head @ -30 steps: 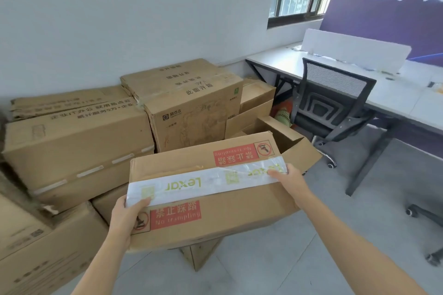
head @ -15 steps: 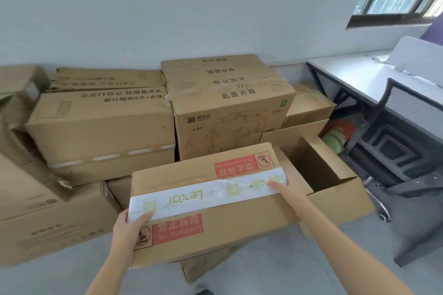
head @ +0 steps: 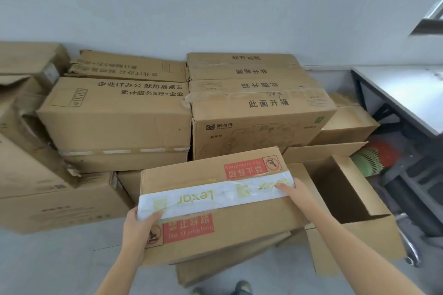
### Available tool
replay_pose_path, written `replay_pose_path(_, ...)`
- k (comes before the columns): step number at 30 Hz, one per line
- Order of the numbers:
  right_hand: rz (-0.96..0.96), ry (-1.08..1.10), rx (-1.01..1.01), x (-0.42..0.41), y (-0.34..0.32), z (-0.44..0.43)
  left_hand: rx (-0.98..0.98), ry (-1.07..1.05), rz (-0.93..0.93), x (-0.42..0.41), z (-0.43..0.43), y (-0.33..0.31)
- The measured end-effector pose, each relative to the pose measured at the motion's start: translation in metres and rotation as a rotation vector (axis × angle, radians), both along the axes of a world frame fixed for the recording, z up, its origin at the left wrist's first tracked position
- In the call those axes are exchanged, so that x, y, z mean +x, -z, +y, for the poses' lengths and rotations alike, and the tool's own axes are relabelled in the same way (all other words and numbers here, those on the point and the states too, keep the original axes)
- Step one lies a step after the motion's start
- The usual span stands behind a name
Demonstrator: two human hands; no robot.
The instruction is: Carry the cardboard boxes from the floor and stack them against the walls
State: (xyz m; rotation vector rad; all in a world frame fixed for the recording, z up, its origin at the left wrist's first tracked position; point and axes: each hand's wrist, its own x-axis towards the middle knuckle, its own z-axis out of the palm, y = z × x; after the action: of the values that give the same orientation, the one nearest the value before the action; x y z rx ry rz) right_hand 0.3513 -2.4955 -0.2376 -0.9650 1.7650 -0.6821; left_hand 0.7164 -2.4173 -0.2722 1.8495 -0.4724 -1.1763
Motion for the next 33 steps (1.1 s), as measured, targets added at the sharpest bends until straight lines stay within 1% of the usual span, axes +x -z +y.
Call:
replay_pose_path(5, -0.016, -0.037, -0.011, -0.018, 0.001, -0.047, -0.044, -0.042, -0.038, -0.021, -0.026, -0.013)
replay_pose_path(10, -0.030, -0.051, 0.025, -0.045, 0.011, -0.091, -0.006, -0.059, -0.054, -0.056, -0.062, -0.013)
replay_pose_path(17, -0.084, 0.002, 0.105, -0.086, 0.047, -0.127, 0.047, 0.074, -0.090, -0.092, -0.124, 0.008)
replay_pose_path(20, -0.107, -0.048, 0.127, -0.092, 0.059, -0.136, 0.084, 0.118, -0.106, -0.094, -0.140, 0.021)
replay_pose_path(24, 0.000, -0.168, 0.106, -0.092, 0.068, -0.156, 0.133, 0.153, -0.165, -0.087, -0.152, 0.031)
replay_pose_path(27, 0.123, -0.226, 0.084, -0.089, 0.071, -0.165, 0.209, 0.183, -0.323, -0.088, -0.155, 0.036)
replay_pose_path(30, 0.215, -0.223, 0.103, -0.087, 0.068, -0.164, 0.302, 0.175, -0.423, -0.096, -0.153, 0.032)
replay_pose_path(33, 0.303, -0.217, 0.110, -0.090, 0.070, -0.156, 0.309, 0.147, -0.444, -0.101, -0.144, 0.032)
